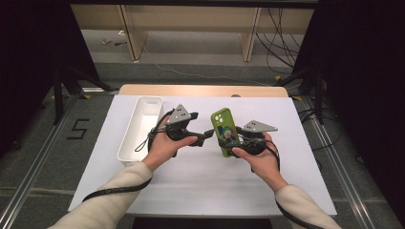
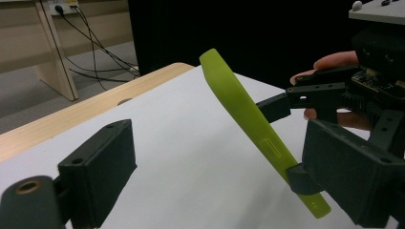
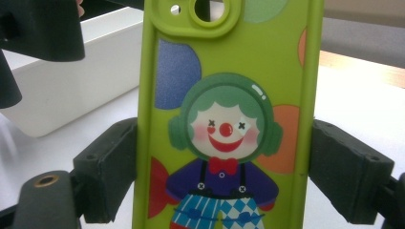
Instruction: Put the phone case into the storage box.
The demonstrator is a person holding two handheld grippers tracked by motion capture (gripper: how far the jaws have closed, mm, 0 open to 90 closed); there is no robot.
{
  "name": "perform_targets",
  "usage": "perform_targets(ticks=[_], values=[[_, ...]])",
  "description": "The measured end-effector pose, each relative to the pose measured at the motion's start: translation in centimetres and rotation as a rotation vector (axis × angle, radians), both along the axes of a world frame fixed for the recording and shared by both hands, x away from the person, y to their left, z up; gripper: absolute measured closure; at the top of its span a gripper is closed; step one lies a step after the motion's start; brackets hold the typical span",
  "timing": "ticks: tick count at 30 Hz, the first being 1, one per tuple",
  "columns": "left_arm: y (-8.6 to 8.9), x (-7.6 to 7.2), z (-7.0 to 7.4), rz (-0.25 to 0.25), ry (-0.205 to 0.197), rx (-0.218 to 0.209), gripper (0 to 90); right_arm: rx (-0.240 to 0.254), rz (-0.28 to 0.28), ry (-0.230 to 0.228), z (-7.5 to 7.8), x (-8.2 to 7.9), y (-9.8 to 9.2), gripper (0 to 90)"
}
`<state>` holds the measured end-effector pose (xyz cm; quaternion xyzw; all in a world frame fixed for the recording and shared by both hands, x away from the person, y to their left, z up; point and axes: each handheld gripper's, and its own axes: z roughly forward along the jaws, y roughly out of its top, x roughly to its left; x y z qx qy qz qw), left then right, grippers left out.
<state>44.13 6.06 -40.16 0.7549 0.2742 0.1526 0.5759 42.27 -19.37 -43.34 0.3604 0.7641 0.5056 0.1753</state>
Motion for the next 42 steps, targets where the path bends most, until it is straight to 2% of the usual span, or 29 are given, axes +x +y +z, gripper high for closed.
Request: perform_targets(ticks=[33, 42], values=[[-2.4, 1.1, -0.3, -0.006, 0.024, -0.017, 15.6, -0.002, 0.002, -0.016, 0.1, 0.2, 1.0, 16.7], [-2.6, 1.3, -0.5, 0.002, 0.033, -0.028, 28.0, -0.008, 0.003, -0.023, 0.1, 0.2, 1.3, 16.7]])
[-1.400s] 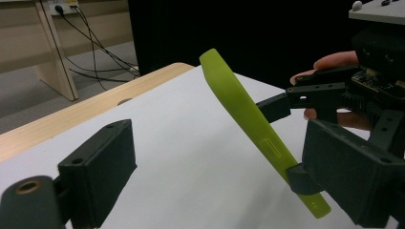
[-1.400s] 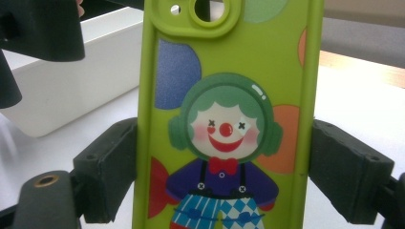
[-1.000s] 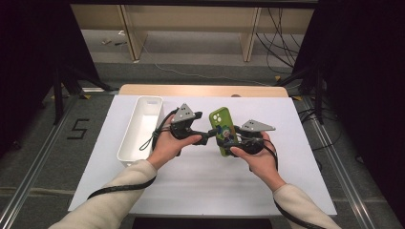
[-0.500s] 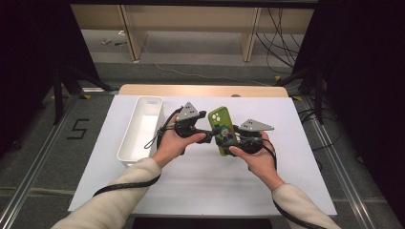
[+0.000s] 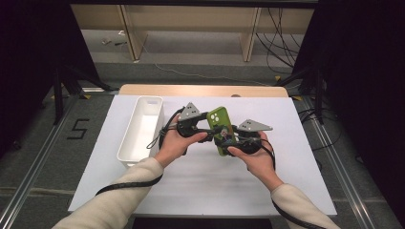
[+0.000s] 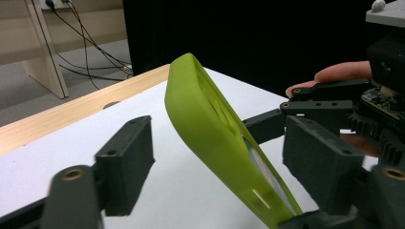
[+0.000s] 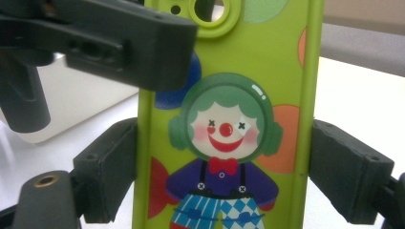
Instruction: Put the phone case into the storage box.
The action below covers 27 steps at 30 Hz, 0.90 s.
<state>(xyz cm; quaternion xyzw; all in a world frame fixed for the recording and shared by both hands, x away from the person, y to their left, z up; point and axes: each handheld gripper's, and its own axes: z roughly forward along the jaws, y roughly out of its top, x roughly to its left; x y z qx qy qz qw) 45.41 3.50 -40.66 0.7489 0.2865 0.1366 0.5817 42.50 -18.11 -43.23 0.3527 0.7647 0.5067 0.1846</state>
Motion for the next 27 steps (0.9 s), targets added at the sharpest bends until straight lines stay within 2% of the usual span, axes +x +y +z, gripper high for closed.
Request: perform_targets(ticks=[10, 17, 23, 27], values=[[-0.04, 0.13, -0.17, -0.011, 0.012, -0.039, 51.1, -0.009, 0.0, -0.011, 0.03, -0.08, 0.23, 16.7], [-0.13, 0.11, -0.23, -0.018, 0.018, -0.044, 56.9, -0.013, 0.0, -0.012, 0.03, -0.09, 0.31, 16.7], [-0.19, 0.1, -0.33, -0.026, 0.019, -0.044, 66.9, -0.022, 0.003, -0.015, -0.03, -0.11, 0.42, 16.7], [-0.25, 0.01, -0.27, -0.046, 0.03, -0.063, 70.7, -0.03, 0.004, -0.011, -0.14, -0.1, 0.47, 16.6]])
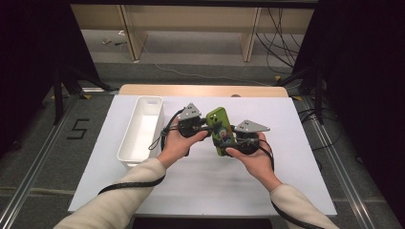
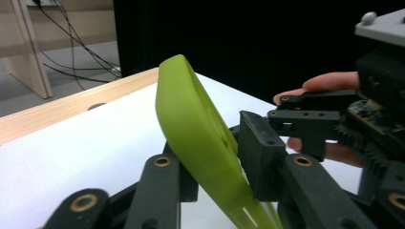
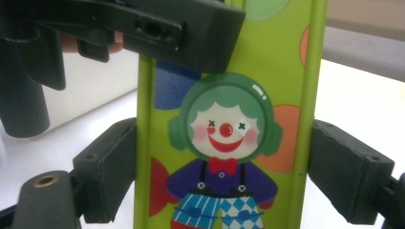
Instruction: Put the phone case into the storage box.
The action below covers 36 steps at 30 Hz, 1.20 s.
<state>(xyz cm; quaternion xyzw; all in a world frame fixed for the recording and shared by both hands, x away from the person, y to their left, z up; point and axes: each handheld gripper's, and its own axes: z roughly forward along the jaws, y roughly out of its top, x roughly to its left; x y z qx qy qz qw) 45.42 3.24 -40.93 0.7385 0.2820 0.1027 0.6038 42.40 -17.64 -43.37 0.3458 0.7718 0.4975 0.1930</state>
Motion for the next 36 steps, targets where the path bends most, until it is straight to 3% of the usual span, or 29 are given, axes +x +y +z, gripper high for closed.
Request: perform_targets(ticks=[7, 15, 36], values=[[-0.2, -0.2, 0.2, -0.027, 0.016, -0.023, 76.2, -0.011, -0.001, -0.012, -0.1, 0.0, 0.2, 16.3], [0.2, -0.1, 0.5, -0.048, -0.014, -0.004, 82.0, 0.008, 0.008, -0.008, 0.0, 0.0, 0.1, 16.2], [1.2, 0.4, 0.7, -0.095, -0.034, 0.005, 82.0, 0.015, 0.008, -0.01, 0.1, 0.0, -0.3, 16.7]])
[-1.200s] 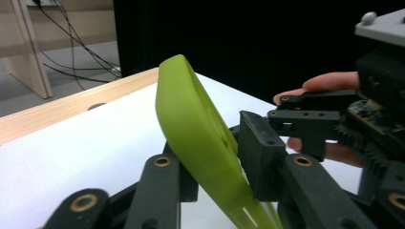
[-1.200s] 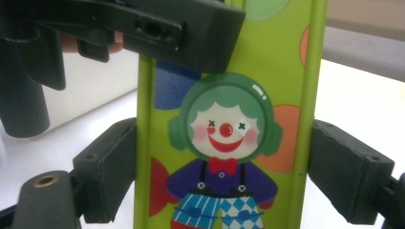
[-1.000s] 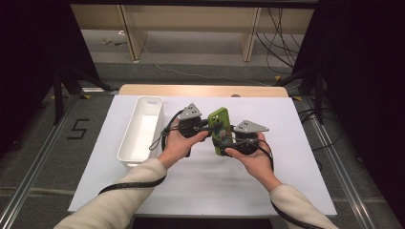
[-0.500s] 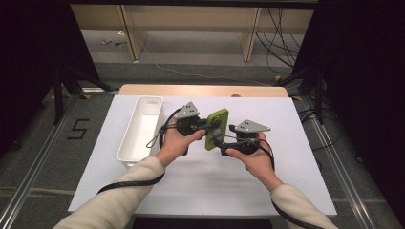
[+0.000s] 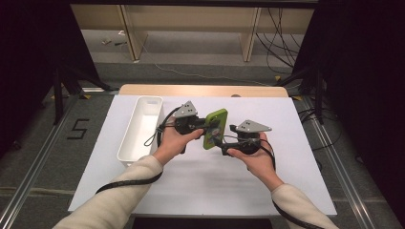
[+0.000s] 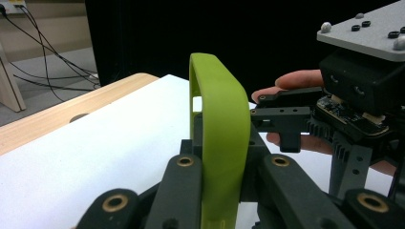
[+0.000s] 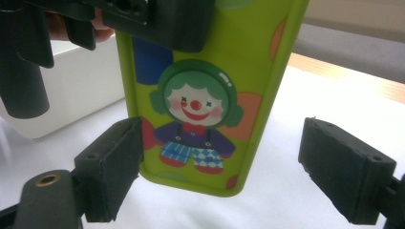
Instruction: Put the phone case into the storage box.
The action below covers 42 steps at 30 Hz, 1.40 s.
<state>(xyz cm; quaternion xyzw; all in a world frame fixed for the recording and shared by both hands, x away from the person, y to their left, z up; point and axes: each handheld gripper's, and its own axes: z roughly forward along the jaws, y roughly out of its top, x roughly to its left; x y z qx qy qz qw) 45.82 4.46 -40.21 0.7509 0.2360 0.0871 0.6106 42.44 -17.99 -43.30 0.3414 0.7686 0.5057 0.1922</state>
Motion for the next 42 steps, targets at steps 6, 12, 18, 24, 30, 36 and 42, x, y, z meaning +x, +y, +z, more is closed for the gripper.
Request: perform_targets(ticks=[6, 12, 18, 24, 30, 36, 42], values=[[0.23, 0.12, 0.14, -0.029, 0.0, 0.002, 81.9, -0.001, 0.005, 0.005, -0.05, 0.04, -0.03, 16.8], [0.42, 0.25, 0.2, -0.065, -0.008, 0.007, 81.9, -0.007, 0.014, 0.013, -0.11, 0.07, -0.07, 17.0], [0.6, 0.3, 0.52, -0.111, -0.022, 0.015, 81.8, -0.008, 0.032, 0.015, -0.14, 0.15, -0.14, 17.2], [0.77, 0.26, 0.79, -0.169, -0.034, 0.029, 81.8, -0.008, 0.054, 0.021, -0.11, 0.15, -0.24, 17.8], [0.8, 0.21, 0.84, -0.218, -0.04, 0.048, 81.8, -0.015, 0.077, 0.032, -0.29, 0.16, -0.35, 18.9], [0.62, 0.12, 0.72, -0.253, -0.049, 0.057, 81.8, -0.01, 0.108, 0.033, -0.24, 0.12, -0.34, 20.8], [0.48, 0.05, 0.64, -0.277, -0.058, 0.06, 81.8, -0.005, 0.142, 0.035, -0.28, 0.06, -0.23, 22.7]])
